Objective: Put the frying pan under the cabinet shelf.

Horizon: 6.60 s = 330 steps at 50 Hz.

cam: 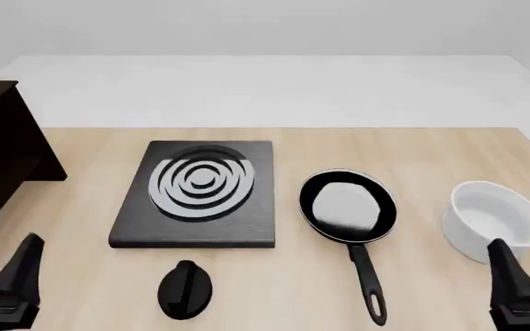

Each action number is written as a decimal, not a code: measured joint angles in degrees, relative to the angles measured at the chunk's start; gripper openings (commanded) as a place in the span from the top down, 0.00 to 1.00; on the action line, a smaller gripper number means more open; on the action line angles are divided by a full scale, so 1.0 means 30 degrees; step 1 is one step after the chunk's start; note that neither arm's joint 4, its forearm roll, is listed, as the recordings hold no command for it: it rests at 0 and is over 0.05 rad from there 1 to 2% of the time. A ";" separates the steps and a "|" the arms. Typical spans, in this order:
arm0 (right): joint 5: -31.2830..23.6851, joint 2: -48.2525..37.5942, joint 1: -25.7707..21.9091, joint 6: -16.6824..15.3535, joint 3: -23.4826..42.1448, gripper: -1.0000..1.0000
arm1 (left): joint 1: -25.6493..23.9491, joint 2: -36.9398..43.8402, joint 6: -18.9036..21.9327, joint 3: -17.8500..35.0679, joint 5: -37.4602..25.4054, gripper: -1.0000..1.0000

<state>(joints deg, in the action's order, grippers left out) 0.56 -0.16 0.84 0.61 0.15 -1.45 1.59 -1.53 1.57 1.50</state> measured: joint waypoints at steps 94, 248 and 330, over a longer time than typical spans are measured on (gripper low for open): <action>-1.1457 -1.7013 -0.6460 0.7943 1.3151 0.00 | 0.0325 -0.0471 -0.1759 0.0665 -0.1019 0.00; -0.1100 -2.6657 -1.0076 1.2036 0.6550 0.00 | 0.0663 -0.0523 -0.3373 0.0880 -0.0756 0.00; -0.3299 -2.1263 -0.6280 -0.5718 0.8881 1.00 | 0.0660 -0.0525 -0.3227 0.1075 -0.0721 0.00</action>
<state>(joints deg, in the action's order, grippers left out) -9.34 -63.95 -18.00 -16.54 26.79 0.53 0.01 -11.21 4.79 -0.67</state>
